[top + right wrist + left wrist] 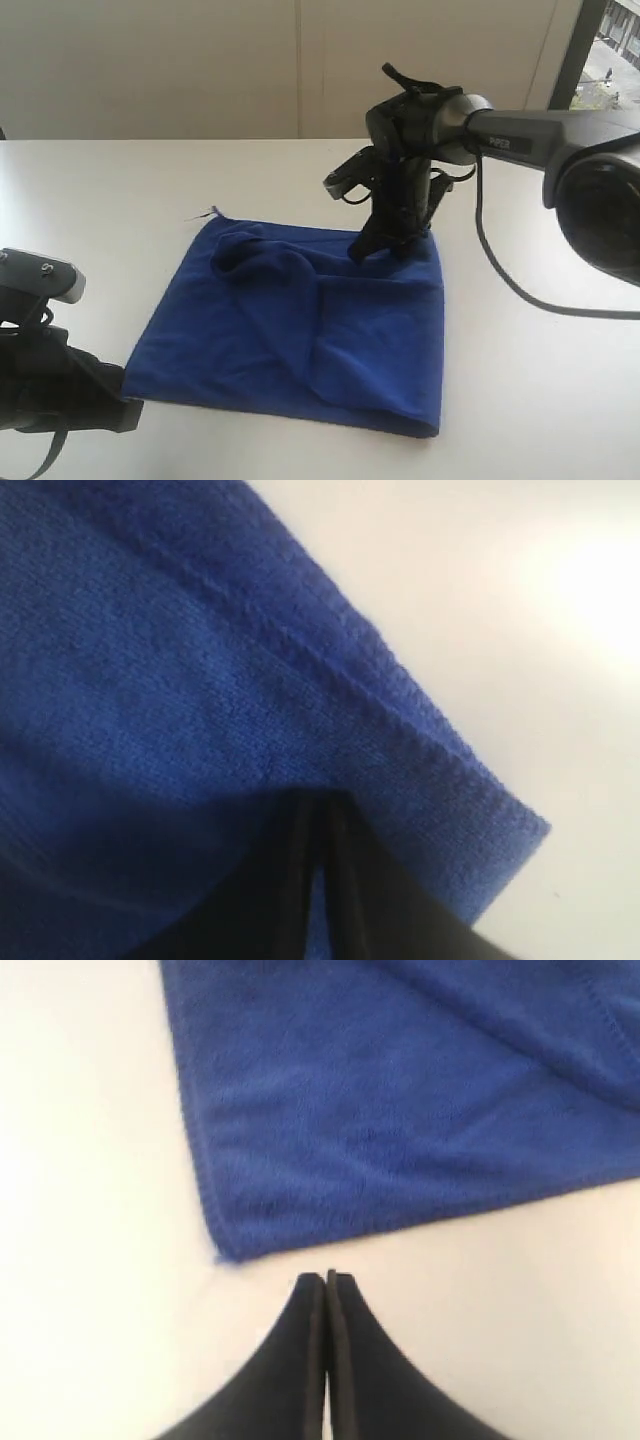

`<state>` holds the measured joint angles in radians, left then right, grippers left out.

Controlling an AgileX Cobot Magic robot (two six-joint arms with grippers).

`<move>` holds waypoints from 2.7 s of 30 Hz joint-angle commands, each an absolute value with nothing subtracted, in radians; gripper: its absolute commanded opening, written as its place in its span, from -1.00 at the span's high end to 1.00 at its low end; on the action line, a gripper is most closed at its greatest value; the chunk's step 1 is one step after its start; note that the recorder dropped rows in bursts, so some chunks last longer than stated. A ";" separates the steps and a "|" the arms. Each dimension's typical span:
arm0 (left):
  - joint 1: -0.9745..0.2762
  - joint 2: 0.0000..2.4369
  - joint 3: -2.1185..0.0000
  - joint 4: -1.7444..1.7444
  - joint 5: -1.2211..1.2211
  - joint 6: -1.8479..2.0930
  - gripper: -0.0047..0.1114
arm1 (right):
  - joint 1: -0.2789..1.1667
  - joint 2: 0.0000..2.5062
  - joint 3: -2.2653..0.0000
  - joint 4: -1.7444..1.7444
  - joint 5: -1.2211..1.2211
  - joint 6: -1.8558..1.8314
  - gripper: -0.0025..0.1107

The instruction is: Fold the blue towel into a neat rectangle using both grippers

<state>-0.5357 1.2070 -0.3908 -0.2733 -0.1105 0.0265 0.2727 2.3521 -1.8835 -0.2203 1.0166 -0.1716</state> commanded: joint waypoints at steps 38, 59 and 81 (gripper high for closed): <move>-0.540 1.199 -0.385 -0.277 -0.114 0.025 0.92 | 0.142 1.832 -1.059 -0.259 0.988 0.000 0.86; -0.540 1.199 -0.385 -0.277 -0.094 0.025 0.92 | 0.320 1.871 -1.057 -0.057 0.684 -0.185 0.96; -0.540 1.199 -0.385 -0.277 -0.081 0.023 0.92 | 0.554 1.877 -0.995 0.026 0.785 -0.220 0.96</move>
